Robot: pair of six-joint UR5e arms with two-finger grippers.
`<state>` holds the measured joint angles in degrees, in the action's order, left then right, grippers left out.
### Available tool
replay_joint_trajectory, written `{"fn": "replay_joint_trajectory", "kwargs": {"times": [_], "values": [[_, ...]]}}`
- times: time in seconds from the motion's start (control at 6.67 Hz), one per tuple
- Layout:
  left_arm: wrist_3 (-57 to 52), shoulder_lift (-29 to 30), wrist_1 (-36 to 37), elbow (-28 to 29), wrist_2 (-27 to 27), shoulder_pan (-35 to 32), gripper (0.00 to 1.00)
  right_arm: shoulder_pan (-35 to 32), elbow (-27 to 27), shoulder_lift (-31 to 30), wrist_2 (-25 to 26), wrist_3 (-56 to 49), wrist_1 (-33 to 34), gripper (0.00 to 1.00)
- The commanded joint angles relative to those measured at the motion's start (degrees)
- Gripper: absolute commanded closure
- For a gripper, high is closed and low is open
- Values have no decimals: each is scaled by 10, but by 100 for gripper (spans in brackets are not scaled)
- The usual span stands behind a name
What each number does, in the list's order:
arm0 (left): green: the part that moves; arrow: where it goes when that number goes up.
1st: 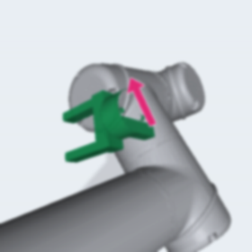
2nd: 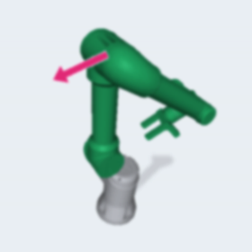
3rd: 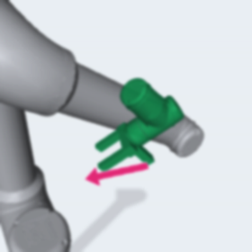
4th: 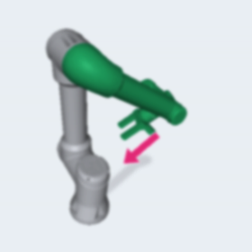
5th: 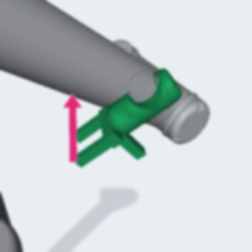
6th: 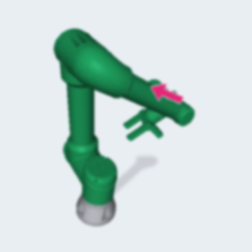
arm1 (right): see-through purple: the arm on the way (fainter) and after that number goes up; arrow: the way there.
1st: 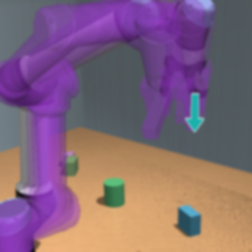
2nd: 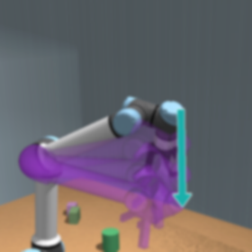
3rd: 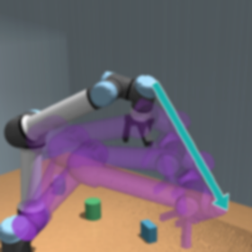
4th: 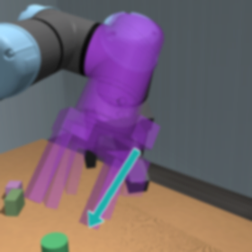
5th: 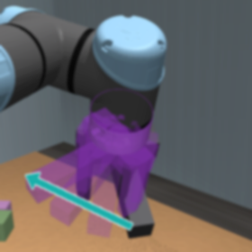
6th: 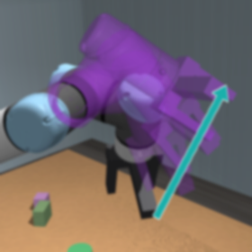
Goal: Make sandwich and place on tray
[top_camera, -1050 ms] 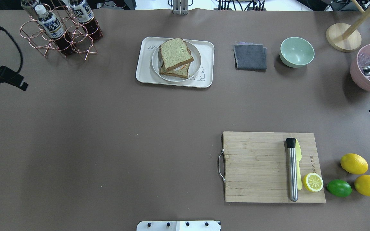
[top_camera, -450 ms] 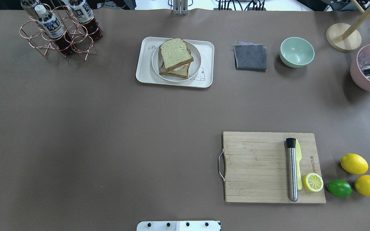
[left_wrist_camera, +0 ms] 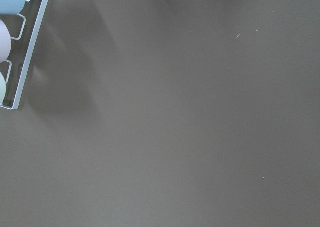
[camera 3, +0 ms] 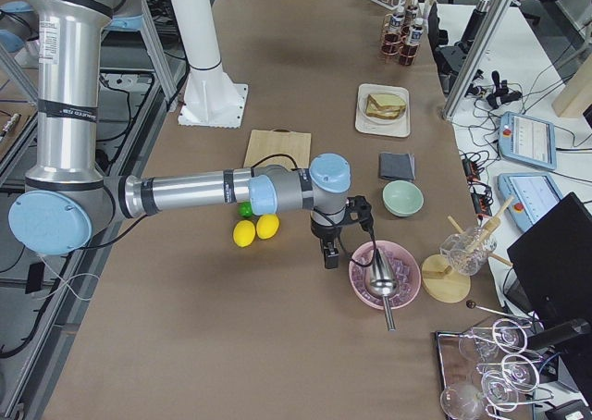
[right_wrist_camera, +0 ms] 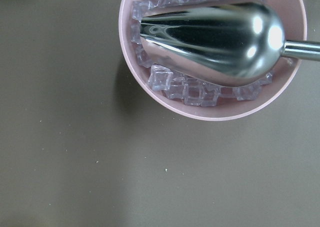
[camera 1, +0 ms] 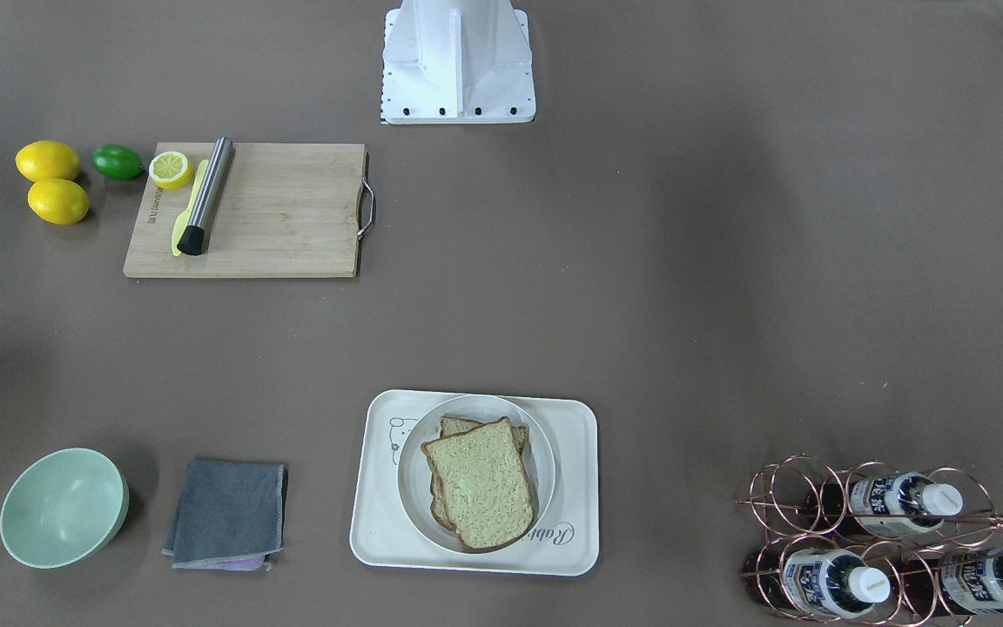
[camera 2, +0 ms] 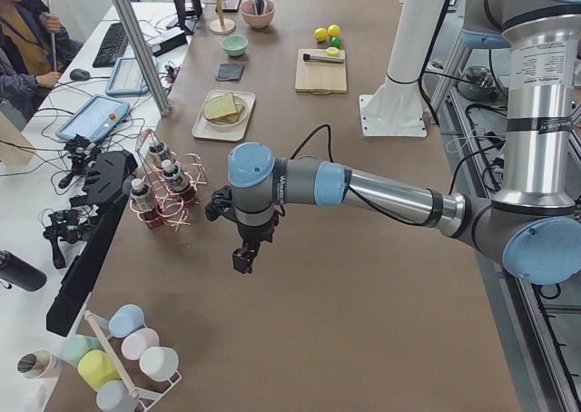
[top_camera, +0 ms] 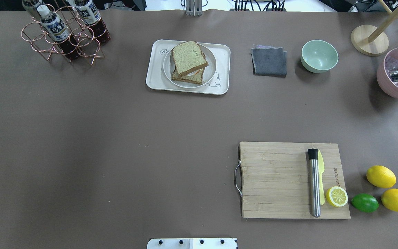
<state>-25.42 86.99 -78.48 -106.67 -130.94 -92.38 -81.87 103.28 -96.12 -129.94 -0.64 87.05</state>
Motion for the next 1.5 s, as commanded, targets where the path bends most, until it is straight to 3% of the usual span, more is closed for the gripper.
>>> {"fn": "replay_joint_trajectory", "kwargs": {"times": [0.0, 0.3, 1.35], "values": [[-6, -10, 13, 26, 17, -11, 2, -13, -4, 1, -4, -6, 10, 0], [-4, -3, 12, 90, 9, -29, 2, -17, -3, 29, -3, -7, 44, 0], [10, -40, 8, 72, -2, -29, 2, -17, -5, 34, -3, -6, 48, 0]]}}
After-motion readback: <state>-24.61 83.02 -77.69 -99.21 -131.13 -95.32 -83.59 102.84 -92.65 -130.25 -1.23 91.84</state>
